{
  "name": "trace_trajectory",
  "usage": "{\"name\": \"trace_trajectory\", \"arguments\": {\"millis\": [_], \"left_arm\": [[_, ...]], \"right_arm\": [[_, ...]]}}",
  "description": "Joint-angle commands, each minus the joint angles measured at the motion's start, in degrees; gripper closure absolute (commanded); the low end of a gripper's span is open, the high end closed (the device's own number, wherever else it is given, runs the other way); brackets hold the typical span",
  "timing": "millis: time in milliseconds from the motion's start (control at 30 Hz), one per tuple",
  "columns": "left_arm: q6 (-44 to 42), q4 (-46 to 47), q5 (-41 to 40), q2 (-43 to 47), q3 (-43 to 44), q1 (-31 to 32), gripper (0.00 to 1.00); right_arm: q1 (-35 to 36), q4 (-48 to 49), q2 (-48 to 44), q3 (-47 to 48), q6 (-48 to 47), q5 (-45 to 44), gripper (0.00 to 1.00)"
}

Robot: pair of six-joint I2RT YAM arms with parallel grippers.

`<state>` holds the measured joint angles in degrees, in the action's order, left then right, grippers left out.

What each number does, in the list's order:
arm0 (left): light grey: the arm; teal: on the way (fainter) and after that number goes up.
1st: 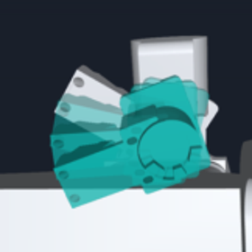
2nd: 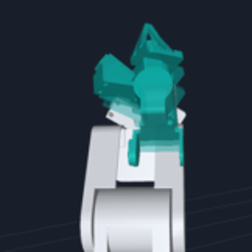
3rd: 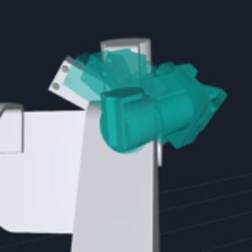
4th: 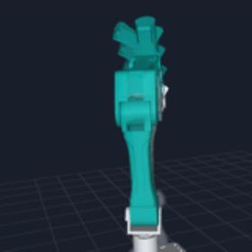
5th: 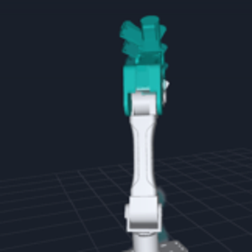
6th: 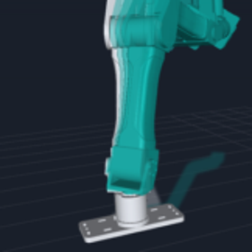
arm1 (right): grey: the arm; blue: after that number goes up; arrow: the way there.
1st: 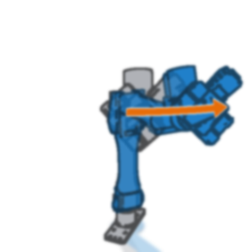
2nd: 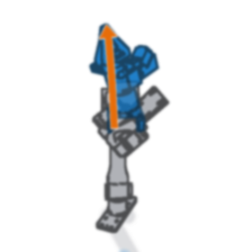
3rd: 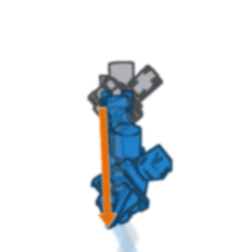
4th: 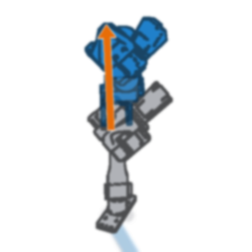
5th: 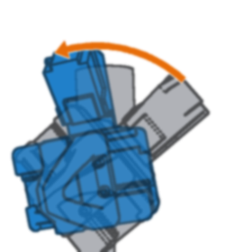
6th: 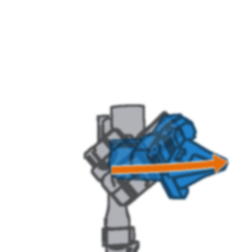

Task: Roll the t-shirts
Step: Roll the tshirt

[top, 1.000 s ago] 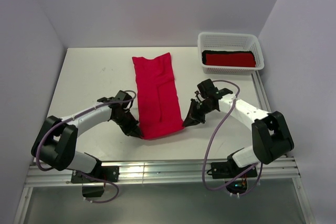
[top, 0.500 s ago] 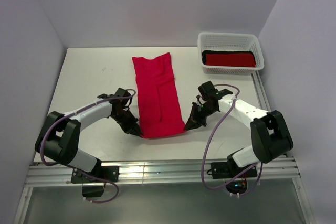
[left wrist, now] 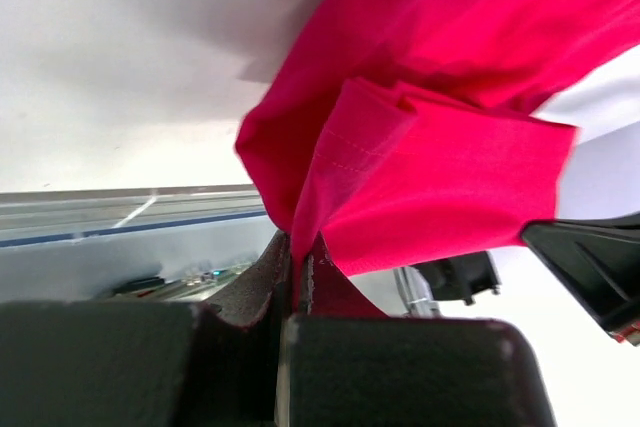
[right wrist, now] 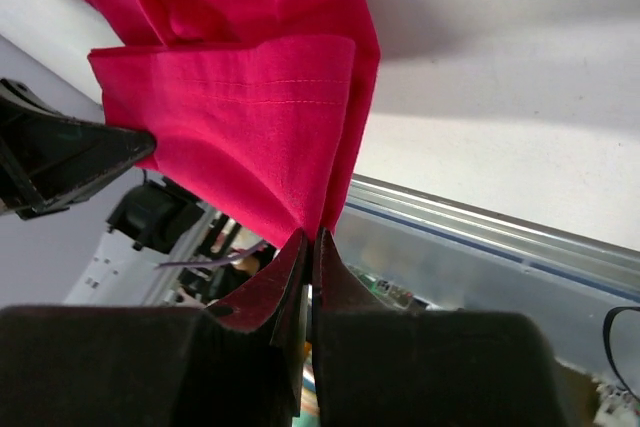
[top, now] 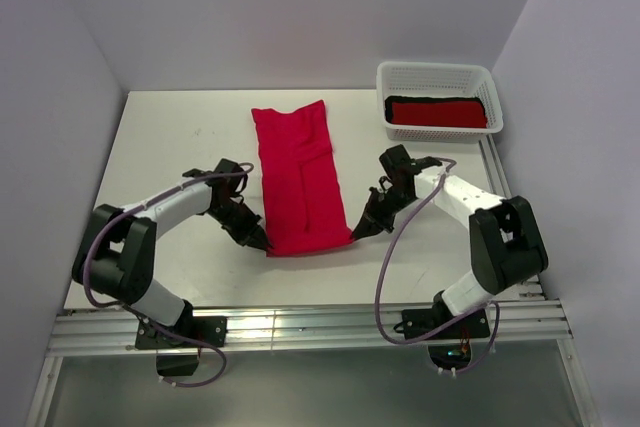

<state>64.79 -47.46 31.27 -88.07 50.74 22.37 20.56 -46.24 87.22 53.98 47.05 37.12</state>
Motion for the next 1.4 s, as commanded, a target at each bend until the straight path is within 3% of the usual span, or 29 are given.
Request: {"name": "trace_trajectory", "arguments": {"millis": [0,800,933,1167,1200,1267,1300,1367], "left_arm": [[-0.54,-1.84,0.99,-2.62,3.48,-1.80,1.00],[-3.80,-3.87,3.18,-16.86,15.70,-8.31,0.99],[-3.97,-2.90,4.15,-18.71,16.85,-8.92,0.99],[-3.10,-0.26,5.56,-19.42,17.37,-9.80,0.92],[-3.10,-0.09,5.47,-19.50,17.46,-9.89,0.89],[-2.75,0.52,5.82,-19.16,17.55,-10.06,0.73],[-2.40,1.40,5.82,-18.28,17.55,-10.15,0.54],[-1.00,2.98,6.26,-17.23,16.94,-10.68,0.33]], "right_arm": [[-1.83,-2.54,2.42,4.98,1.47,0.84,1.00],[-5.44,-5.80,20.27,21.25,0.85,1.63,1.00],[-6.23,-4.91,22.46,23.01,1.38,2.34,0.88],[-6.41,-4.39,25.19,27.93,2.35,2.95,0.80],[-6.41,-4.39,25.80,28.29,2.70,2.87,0.77],[-6.41,-4.04,26.16,28.81,2.79,2.95,0.70],[-6.32,-4.12,26.33,29.25,2.79,2.95,0.66],[-6.41,-4.04,26.33,30.22,2.70,2.69,0.61]]}}
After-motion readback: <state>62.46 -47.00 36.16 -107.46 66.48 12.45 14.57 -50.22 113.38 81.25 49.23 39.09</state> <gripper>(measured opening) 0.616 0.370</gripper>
